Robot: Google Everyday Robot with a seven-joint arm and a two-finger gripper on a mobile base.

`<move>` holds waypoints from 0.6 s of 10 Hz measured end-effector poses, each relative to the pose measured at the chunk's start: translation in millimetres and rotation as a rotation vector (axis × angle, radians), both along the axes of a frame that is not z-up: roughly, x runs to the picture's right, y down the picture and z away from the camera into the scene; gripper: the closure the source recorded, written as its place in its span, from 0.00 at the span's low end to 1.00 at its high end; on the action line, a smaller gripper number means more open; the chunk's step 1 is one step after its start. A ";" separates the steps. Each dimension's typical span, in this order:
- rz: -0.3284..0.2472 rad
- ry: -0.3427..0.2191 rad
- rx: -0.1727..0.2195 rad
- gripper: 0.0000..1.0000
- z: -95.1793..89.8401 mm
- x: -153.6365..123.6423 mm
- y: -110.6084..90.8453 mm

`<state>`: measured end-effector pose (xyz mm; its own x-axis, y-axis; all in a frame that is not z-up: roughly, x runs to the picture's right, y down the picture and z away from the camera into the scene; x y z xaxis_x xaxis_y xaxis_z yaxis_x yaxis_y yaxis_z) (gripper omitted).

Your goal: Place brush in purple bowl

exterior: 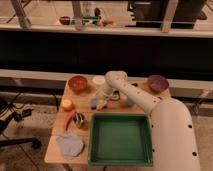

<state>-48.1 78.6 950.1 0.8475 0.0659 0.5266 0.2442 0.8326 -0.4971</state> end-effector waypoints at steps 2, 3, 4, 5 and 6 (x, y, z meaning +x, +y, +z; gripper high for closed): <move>0.020 0.001 -0.003 0.93 -2.1 3.0 -3.5; 0.036 0.004 0.002 0.99 -5.4 4.1 -7.3; 0.053 0.010 0.010 1.00 -10.6 7.1 -12.5; 0.083 0.023 0.024 1.00 -22.7 15.0 -23.9; 0.105 0.033 0.034 1.00 -31.5 20.6 -32.2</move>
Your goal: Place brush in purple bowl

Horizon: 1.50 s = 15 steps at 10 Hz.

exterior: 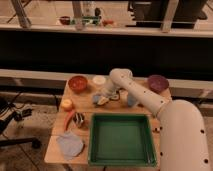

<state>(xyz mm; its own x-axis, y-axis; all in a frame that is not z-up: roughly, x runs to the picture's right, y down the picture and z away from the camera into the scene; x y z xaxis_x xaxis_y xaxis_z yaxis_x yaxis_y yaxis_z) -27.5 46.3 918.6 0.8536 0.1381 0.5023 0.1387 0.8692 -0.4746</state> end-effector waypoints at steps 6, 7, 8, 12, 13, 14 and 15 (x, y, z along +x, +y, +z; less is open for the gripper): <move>0.205 0.130 0.085 1.00 -55.9 105.4 -57.2; 0.235 0.150 0.094 1.00 -59.0 121.0 -66.9; 0.269 0.168 0.090 1.00 -55.8 138.9 -75.7; 0.330 0.254 0.064 1.00 -26.9 209.6 -96.7; 0.336 0.266 0.062 1.00 -24.4 218.9 -99.0; 0.339 0.273 0.061 1.00 -23.0 224.0 -100.5; 0.338 0.273 0.061 1.00 -22.8 223.3 -100.6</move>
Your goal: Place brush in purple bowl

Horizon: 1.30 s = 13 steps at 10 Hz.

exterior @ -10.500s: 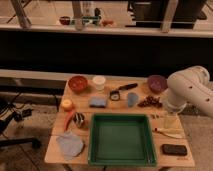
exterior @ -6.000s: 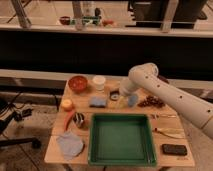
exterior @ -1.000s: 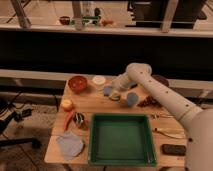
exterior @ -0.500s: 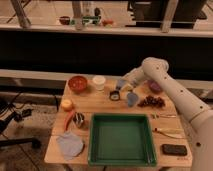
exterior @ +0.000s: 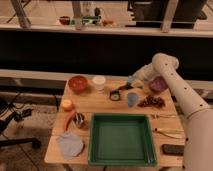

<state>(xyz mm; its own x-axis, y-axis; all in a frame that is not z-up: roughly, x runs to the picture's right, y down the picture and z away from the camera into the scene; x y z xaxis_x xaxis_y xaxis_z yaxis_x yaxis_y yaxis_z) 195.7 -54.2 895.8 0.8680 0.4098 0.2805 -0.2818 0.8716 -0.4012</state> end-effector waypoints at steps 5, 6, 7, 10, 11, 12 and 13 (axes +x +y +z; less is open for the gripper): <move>-0.002 -0.001 0.000 1.00 0.4 -1.5 -0.1; 0.005 0.001 0.001 1.00 0.9 0.3 -0.5; 0.036 0.022 0.015 1.00 1.5 6.2 -5.4; 0.141 0.100 0.055 1.00 6.2 50.0 -13.9; 0.166 0.127 0.064 1.00 6.9 67.0 -14.5; 0.195 0.162 0.071 1.00 8.3 88.0 -13.1; 0.235 0.222 0.077 1.00 14.9 116.4 -9.6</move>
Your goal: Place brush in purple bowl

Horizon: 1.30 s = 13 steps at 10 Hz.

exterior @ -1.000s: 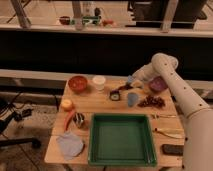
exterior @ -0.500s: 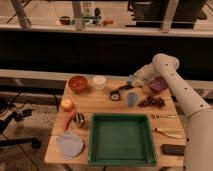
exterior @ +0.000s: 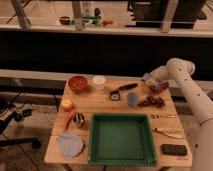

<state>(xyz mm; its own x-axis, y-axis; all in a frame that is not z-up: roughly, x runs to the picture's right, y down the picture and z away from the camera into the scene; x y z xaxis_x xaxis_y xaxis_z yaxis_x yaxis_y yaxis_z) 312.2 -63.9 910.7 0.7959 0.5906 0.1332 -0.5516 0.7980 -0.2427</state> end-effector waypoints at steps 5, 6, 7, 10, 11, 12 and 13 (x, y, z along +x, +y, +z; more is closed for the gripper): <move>-0.017 0.056 0.043 1.00 24.6 7.8 -17.2; -0.025 0.074 0.059 1.00 26.9 12.3 -21.9; -0.024 0.090 0.071 1.00 27.3 16.9 -25.4; -0.001 0.142 0.074 1.00 25.8 44.2 -20.0; 0.007 0.152 0.073 1.00 25.5 48.5 -17.6; 0.015 0.158 0.069 1.00 28.2 50.7 -13.6; 0.020 0.160 0.066 1.00 31.1 51.6 -10.9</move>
